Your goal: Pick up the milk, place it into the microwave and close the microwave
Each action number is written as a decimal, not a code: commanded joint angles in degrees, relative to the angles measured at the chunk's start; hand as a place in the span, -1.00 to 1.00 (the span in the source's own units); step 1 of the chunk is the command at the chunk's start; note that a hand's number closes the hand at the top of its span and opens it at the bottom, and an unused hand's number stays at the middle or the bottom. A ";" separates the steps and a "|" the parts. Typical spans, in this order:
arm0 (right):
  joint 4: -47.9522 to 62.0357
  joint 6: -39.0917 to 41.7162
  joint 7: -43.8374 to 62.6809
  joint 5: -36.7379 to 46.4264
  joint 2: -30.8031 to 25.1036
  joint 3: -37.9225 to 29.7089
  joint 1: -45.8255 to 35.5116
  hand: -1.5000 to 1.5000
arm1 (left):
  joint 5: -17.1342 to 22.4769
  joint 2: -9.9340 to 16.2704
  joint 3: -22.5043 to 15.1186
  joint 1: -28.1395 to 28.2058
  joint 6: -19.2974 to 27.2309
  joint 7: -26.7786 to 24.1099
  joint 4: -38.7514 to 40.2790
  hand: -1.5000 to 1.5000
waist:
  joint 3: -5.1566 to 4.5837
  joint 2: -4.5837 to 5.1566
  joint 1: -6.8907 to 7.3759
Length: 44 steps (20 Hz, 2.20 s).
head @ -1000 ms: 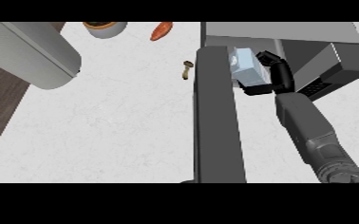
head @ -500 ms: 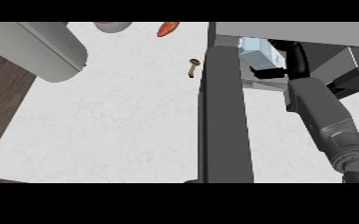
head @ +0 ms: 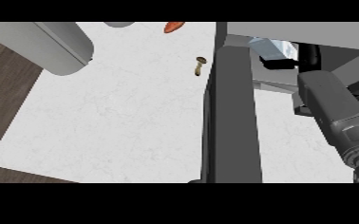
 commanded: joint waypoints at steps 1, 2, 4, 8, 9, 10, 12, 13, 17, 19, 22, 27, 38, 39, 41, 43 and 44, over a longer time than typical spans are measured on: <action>0.26 -0.99 0.43 -0.12 -1.69 -0.48 -0.35 1.00 | -0.18 0.89 0.86 -0.69 -0.06 0.04 1.27 -1.00 | 0.04 0.36 0.68; 0.21 -0.49 0.90 -0.06 -2.73 -0.49 -1.01 1.00 | -0.41 1.22 0.55 -1.46 -0.41 -0.07 1.29 -1.00 | 0.06 0.63 0.65; 0.45 -1.30 0.03 0.41 -2.44 -0.15 -0.10 1.00 | -0.49 1.02 0.25 -2.07 0.05 -0.08 1.06 -1.00 | 0.13 0.88 0.80; 0.52 -1.98 1.33 -0.32 -2.83 -1.08 -1.62 1.00 | -0.27 1.40 -0.30 -2.56 -0.66 0.03 1.40 -1.00 | 0.14 1.07 1.80; 0.67 -1.09 0.46 -0.16 -3.14 -0.94 -0.76 1.00 | -0.39 1.29 -0.14 -2.55 0.04 0.31 2.03 -1.00 | 0.20 1.29 1.56; 0.57 -0.62 0.68 -0.19 -3.53 -0.98 -1.38 1.00 | -0.40 1.74 -0.32 -3.55 0.34 0.42 1.88 -1.00 | 0.25 1.53 1.36; 0.73 -1.65 1.20 -0.41 -3.90 -1.35 -1.43 1.00 | -0.39 1.62 0.07 -3.29 -0.34 -0.12 1.99 -1.00 | 0.21 1.60 2.57; 0.94 -1.35 1.55 -0.24 -3.67 -1.19 -1.79 1.00 | -1.32 1.85 0.09 -3.40 -0.42 0.13 2.62 -1.00 | 0.16 1.55 2.40; 1.04 -1.51 1.55 -0.20 -4.51 -1.33 -1.86 1.00 | -1.79 2.23 0.57 -4.32 0.17 0.06 2.65 -1.00 | 0.22 1.73 2.63; 1.10 -1.97 0.96 -0.30 -4.30 -1.50 -1.25 1.00 | -2.28 2.50 1.02 -4.14 -0.08 0.07 3.14 -1.00 | 0.26 1.99 3.12; 1.16 -1.57 1.00 -0.02 -4.87 -1.32 -1.54 1.00 | -3.08 3.55 0.84 -5.12 -0.18 0.49 2.50 -1.00 | 0.35 2.04 2.82; 1.13 -1.00 1.44 -0.57 -5.80 -2.02 -2.27 1.00 | -3.87 2.94 0.43 -5.16 -1.10 -0.07 3.92 -1.00 | 0.25 2.09 3.68; 3.01 1.53 6.17 2.91 2.11 1.70 -9.00 -1.00 | -6.18 4.23 -0.92 -8.17 -0.85 0.88 5.39 -1.00 | -0.17 1.33 4.72; 3.70 1.05 6.85 3.69 2.04 2.41 -8.24 -1.00 | -5.82 4.06 -0.63 -8.33 -0.82 0.50 5.72 -1.00 | -0.21 1.02 4.09; 3.33 -1.22 7.96 3.36 3.47 2.03 -9.49 -1.00 | -6.59 3.39 -0.89 -7.96 -0.89 0.32 5.57 -1.00 | -0.21 0.65 4.18; 2.97 -2.63 8.65 3.03 5.41 1.70 -10.74 -1.00 | -6.81 3.87 -0.94 -8.93 -0.55 0.69 7.36 -1.00 | -0.24 0.63 3.34; 2.91 -2.66 8.87 3.06 5.42 1.71 -11.07 -1.00 | -7.28 3.60 -1.81 -9.22 -0.56 0.82 6.39 -1.00 | -0.18 0.81 3.36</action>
